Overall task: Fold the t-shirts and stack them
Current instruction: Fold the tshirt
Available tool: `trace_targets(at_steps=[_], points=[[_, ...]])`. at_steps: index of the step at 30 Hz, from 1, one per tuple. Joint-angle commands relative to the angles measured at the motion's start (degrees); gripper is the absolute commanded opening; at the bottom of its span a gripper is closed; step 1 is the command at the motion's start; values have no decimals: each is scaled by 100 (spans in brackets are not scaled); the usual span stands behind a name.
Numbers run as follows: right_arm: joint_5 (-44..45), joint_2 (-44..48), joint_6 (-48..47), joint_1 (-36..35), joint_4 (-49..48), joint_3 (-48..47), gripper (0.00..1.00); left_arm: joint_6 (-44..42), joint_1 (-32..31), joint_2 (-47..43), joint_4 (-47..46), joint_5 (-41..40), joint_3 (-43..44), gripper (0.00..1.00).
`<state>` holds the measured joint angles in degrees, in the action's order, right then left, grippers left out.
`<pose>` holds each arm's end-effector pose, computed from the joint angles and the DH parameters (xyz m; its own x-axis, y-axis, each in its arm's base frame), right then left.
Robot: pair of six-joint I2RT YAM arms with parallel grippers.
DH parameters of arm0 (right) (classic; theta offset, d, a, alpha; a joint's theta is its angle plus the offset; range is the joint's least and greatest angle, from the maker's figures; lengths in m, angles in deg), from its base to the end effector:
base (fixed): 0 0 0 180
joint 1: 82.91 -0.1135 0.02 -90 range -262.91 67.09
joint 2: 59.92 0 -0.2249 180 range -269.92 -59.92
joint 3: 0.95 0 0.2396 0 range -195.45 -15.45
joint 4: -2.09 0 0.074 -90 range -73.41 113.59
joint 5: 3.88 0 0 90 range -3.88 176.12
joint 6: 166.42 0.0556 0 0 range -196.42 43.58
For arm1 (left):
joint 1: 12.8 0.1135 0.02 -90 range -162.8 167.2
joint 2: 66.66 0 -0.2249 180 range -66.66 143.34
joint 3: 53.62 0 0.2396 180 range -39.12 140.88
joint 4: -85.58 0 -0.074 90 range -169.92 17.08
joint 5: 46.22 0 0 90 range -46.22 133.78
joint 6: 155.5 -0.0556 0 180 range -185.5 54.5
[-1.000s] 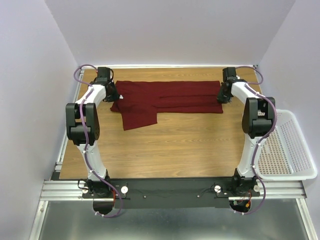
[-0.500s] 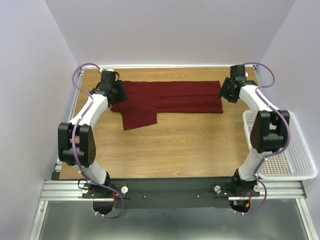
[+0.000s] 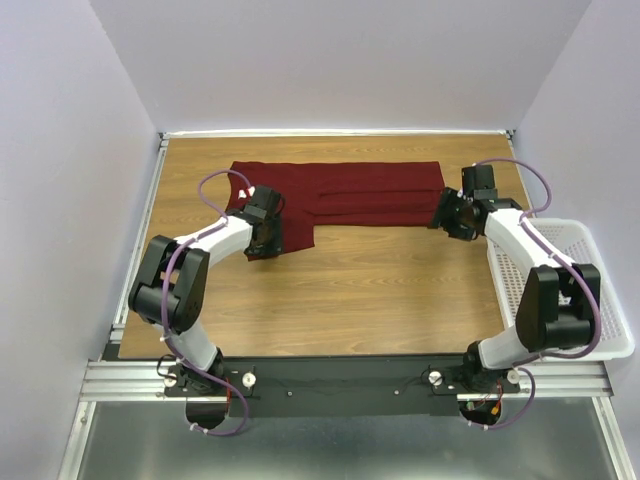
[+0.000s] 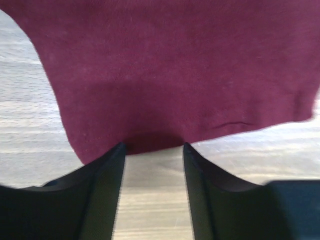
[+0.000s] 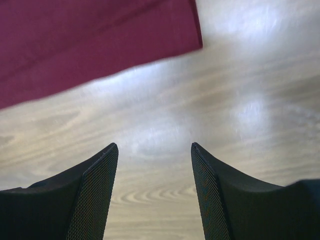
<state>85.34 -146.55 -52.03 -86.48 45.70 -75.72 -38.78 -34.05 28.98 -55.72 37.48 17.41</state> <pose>0.3141 0.0204 0.1820 -0.7777 0.3652 -0.5116 0.2758 0.9296 0.2443 0.2986 -0.1096 0.1220 -0.8851 -0.1353 -0.4453 -0.0937 0.9890 -0.1144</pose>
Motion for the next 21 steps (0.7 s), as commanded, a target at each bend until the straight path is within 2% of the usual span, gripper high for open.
trace_targets(at_steps=[1,9,11,13,14,15,18,21], points=[[-353,348,-4,-38,-150,340,67,70,-80,227,-144,-441,95,54],[-415,393,-56,-38,-186,481,67,105,-133,350,-241,-626,121,52],[-484,366,-39,-38,-194,481,67,97,-168,447,-250,-644,130,43],[-520,331,-39,-47,-212,472,67,88,-195,508,-259,-670,130,27],[-529,305,-47,-38,-212,464,67,88,-203,509,-276,-679,121,21],[-529,305,-48,-38,-221,464,67,70,-212,517,-276,-688,121,20],[-546,278,-56,-47,-221,464,67,35,-221,500,-198,-705,200,0],[-617,269,-83,-47,-221,455,67,-53,-221,412,48,-819,542,0]])
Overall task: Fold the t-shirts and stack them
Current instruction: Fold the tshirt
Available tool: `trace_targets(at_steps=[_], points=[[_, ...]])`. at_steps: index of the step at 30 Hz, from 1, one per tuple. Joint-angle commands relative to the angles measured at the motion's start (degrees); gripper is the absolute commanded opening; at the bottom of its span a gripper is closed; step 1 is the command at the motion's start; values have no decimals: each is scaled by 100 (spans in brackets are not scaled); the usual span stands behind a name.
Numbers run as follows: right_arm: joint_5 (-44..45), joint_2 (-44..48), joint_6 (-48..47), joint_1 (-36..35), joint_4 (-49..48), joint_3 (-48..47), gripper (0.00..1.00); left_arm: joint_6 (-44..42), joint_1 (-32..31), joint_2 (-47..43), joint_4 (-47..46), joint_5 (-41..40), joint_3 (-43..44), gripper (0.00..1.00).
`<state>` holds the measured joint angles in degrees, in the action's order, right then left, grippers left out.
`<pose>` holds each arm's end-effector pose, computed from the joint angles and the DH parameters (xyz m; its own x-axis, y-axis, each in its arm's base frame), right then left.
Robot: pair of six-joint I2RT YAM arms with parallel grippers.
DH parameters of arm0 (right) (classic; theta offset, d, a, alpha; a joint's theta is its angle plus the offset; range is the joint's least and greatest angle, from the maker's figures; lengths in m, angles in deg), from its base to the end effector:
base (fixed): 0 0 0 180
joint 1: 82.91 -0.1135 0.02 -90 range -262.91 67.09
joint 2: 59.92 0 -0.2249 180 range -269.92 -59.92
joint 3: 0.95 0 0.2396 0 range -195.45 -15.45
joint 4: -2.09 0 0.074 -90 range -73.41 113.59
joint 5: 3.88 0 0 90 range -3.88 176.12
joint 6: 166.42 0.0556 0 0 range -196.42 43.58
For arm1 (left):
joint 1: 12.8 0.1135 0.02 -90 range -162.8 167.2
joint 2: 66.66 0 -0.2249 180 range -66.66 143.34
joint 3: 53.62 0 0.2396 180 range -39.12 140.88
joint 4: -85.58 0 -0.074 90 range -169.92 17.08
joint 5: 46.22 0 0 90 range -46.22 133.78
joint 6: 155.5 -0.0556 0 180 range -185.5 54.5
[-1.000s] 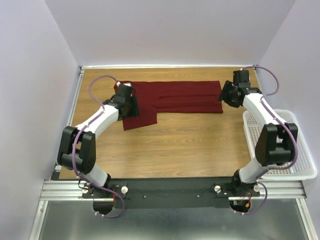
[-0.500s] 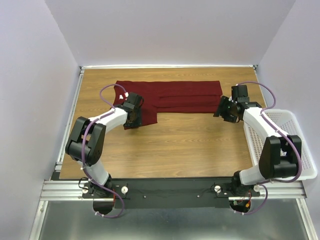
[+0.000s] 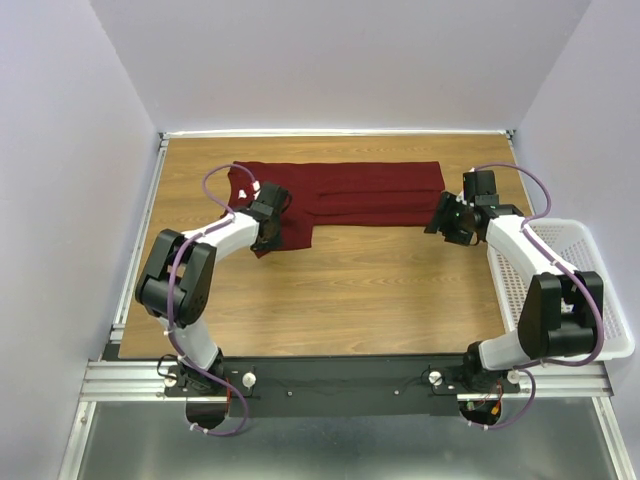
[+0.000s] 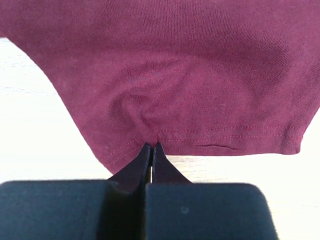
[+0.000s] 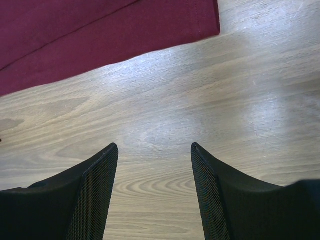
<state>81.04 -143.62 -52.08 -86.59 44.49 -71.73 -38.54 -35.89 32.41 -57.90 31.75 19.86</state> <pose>0.3015 0.0243 0.1771 -0.7948 0.3603 -0.4884 0.2342 0.9245 0.3009 0.3096 -0.1194 0.1186 -0.8579 -0.1163 -0.5005 -0.1067 0.9931 -0.0479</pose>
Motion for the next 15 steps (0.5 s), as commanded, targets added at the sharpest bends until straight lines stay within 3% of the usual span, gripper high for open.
trace_targets(at_steps=[1,6,12,15], points=[[-204,-23,-87,-27,-101,55,67,-155,-29,34,329,-299,594,0],[-327,-190,-122,-27,-118,20,67,-542,41,333,671,-704,1869,0],[-415,-471,-131,-54,-145,-199,66,-824,305,1578,909,-836,3967,0],[-441,-586,-131,-80,-162,-314,66,-876,436,1957,866,-845,4542,0]])
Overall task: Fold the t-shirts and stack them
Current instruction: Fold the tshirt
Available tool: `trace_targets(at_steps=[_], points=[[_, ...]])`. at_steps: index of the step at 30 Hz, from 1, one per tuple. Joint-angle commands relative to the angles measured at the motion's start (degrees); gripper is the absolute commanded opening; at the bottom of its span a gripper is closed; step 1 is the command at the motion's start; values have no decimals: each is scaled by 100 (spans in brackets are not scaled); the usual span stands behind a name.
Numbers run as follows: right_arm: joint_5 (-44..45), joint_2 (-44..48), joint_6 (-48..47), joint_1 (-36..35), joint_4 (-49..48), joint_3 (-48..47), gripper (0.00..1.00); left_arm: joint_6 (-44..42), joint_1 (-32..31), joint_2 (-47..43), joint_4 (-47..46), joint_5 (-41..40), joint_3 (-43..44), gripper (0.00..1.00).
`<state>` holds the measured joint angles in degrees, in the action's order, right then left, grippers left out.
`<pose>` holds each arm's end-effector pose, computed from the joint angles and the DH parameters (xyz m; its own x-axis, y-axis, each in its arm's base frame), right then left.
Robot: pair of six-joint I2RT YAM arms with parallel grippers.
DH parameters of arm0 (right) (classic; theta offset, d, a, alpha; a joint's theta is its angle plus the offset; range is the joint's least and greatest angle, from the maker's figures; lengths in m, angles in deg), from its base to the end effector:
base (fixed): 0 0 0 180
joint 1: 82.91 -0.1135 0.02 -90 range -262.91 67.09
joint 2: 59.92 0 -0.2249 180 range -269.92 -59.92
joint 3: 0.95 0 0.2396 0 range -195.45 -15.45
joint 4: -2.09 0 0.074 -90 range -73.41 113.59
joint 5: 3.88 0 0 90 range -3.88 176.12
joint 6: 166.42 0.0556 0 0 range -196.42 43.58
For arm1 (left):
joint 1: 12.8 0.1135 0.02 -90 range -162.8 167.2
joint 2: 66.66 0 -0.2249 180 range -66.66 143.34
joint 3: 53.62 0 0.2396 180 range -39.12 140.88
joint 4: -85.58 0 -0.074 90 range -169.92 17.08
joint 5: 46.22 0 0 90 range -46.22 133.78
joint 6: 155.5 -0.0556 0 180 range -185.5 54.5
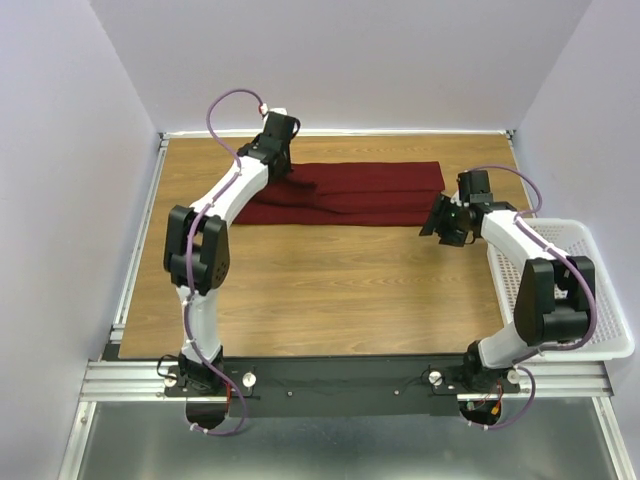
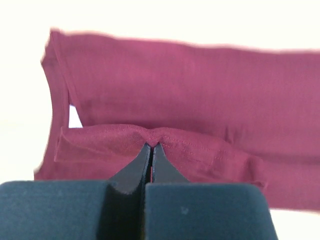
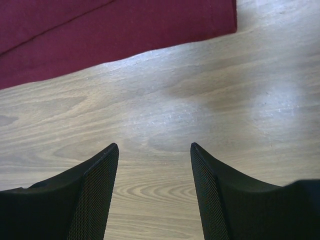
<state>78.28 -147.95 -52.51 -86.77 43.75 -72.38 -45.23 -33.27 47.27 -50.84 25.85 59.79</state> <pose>0.3086 0.0284 0.1600 -0.8317 0.3463 -0.4339 0.2175 0.9224 0.3193 0.4200 -0.1385 0.2286 -0.6551 -0.1073 -0.7479 -0.1080 0.9930 -0.0478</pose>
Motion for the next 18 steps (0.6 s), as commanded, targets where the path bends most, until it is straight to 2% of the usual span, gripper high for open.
trace_targets(at_steps=[1,5,12,15,16,18], points=[[-174,-231,-96,-62,-79,-327,66,-208,201,699,142,-254,855,0],[-341,-469,-157,-106,-97,-555,66,-234,315,1183,-16,-219,1419,0],[-289,-961,-166,-335,-211,-1022,65,-173,412,1571,-544,-88,1587,1],[-175,-1128,-114,-370,-281,-1180,65,-120,456,1615,-526,-35,1605,24],[-96,-1155,-96,-361,-290,-1207,65,-103,456,1528,-509,-26,1553,40],[219,-1199,-52,-370,-325,-1277,65,-68,465,1213,-578,-122,1412,54]])
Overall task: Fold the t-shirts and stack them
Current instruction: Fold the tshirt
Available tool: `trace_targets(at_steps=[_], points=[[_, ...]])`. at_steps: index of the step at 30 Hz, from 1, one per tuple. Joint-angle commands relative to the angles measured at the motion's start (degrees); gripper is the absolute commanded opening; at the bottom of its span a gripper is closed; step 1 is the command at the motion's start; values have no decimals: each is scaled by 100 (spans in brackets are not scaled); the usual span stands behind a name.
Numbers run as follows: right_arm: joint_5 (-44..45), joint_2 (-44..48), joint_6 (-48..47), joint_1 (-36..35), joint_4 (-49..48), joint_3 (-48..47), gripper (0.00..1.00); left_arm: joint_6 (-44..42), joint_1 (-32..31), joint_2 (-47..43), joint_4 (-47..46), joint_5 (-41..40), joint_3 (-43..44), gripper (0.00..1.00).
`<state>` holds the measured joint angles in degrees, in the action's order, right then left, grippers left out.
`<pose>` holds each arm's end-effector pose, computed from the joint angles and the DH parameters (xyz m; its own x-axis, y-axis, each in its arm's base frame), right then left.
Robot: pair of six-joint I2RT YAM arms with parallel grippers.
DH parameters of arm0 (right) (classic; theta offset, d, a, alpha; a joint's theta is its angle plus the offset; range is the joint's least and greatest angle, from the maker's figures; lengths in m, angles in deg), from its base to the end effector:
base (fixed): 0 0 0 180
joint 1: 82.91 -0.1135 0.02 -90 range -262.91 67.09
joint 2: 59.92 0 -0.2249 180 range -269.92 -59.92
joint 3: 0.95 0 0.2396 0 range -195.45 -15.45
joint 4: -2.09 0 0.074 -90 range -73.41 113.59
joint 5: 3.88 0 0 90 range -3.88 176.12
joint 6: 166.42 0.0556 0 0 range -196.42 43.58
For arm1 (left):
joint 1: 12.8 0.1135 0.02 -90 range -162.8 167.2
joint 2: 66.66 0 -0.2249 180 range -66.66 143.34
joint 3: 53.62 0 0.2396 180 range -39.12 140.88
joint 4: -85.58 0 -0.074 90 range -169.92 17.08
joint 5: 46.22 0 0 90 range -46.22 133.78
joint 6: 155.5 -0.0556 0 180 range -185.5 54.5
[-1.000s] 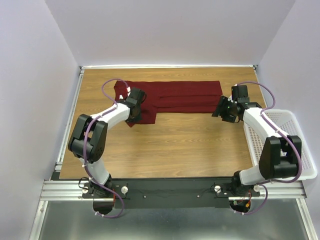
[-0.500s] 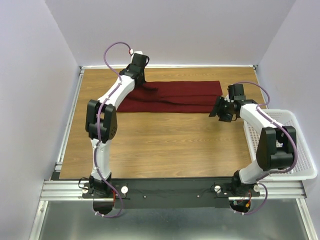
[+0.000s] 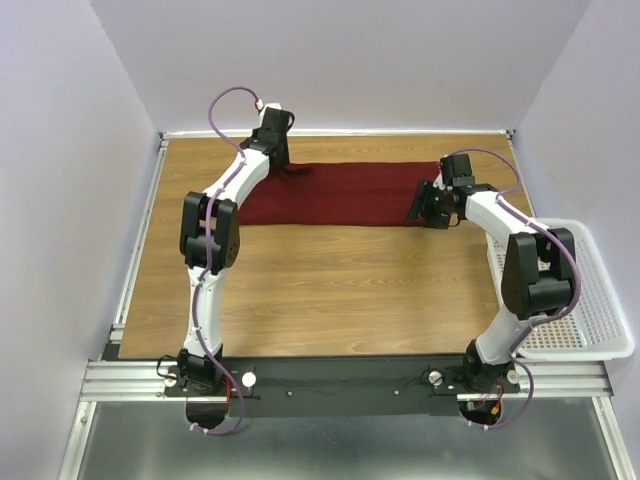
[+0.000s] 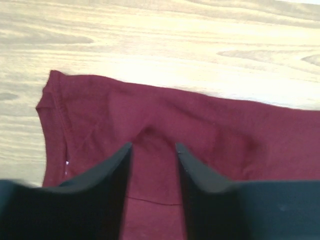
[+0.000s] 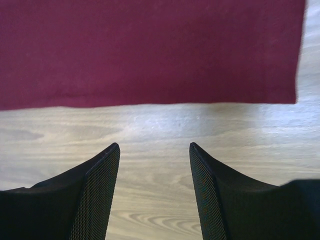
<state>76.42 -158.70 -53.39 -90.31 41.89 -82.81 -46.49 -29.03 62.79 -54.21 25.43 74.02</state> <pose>0.3501 0.0549 0.1584 -0.8485 0.2787 -0.4499 0.1231 0.9308 0.3443 0.4817 -0.1220 0.1947 -0.6209 -0.1413 -0.7710 -0.1709 0.9844 -0.0427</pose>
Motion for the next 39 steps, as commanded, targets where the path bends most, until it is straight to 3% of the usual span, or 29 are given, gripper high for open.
trace_targets(at_steps=[1,6,10,12,14,16,18,19,31,39], points=[[511,-141,44,-7,-148,-252,65,68,32,-472,-260,-133,-177,61],[741,-212,53,63,-262,-322,65,217,233,-1726,-461,-178,-1299,64],[662,-247,219,203,-499,-296,64,411,462,-2501,-716,305,-2347,56],[557,-308,342,283,-648,-313,63,490,594,-2661,-909,506,-3086,46],[460,-396,491,370,-780,-331,62,525,717,-2671,-954,683,-3508,26],[363,-475,562,397,-939,-384,60,508,787,-2540,-1086,867,-3754,16],[319,-624,650,432,-1088,-428,59,473,893,-2277,-1016,1008,-3756,15],[328,-668,677,441,-1141,-445,58,464,919,-2188,-1007,1009,-3738,9],[372,-1056,1019,713,-1379,160,56,402,1535,-1879,-937,1237,-4291,8],[679,-485,1239,1118,-1239,1117,56,411,1859,-2643,-919,1562,-5828,8]])
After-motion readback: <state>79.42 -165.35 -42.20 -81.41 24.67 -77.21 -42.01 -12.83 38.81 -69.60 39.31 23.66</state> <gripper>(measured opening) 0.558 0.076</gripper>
